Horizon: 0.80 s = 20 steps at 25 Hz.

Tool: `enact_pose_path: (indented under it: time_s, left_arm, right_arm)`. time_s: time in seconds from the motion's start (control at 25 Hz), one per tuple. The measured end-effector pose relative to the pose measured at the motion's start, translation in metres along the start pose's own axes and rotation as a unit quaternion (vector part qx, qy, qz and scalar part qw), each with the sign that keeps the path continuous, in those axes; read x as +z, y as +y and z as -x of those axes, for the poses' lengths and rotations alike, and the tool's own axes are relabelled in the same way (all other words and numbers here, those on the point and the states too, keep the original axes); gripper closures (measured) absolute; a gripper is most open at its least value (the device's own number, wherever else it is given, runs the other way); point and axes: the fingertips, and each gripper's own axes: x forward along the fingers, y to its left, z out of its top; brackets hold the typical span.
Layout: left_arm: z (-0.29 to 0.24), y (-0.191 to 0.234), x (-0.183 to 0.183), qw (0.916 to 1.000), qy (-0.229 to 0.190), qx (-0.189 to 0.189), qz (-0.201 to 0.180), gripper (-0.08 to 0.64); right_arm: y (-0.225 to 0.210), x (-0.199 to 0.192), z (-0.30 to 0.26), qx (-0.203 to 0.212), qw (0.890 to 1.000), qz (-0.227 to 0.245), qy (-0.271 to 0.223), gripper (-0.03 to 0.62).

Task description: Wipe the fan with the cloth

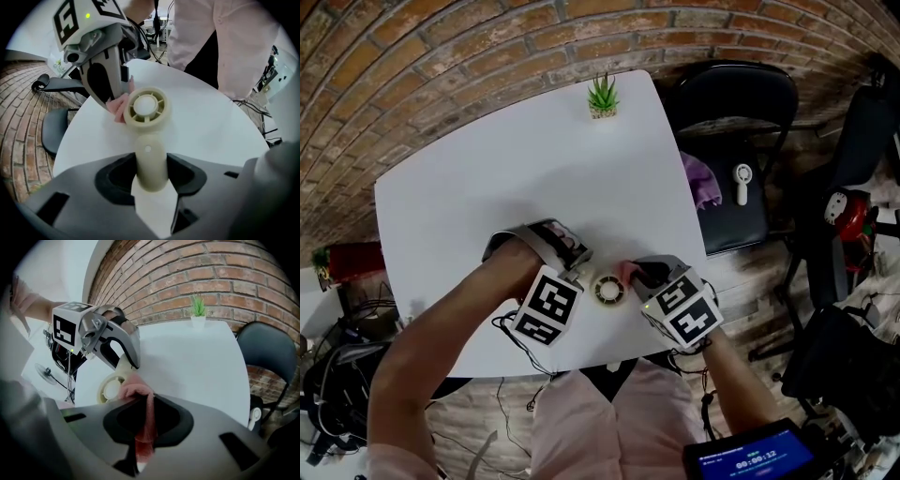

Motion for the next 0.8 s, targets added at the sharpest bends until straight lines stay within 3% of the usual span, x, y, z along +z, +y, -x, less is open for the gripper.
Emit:
enact_pose_path:
  time_s: [0.44, 0.8]
  left_arm:
    - [-0.002, -0.002, 0.004, 0.9988, 0.024, -0.003, -0.042, 0.359]
    - [-0.003, -0.003, 0.005, 0.9971, 0.040, -0.009, -0.064, 0.362]
  right_arm:
    - [0.010, 0.002, -0.005, 0.051, 0.990, 0.126, 0.022, 0.560]
    - [0.019, 0.013, -0.012, 0.082, 0.981, 0.175, 0.025, 0.560]
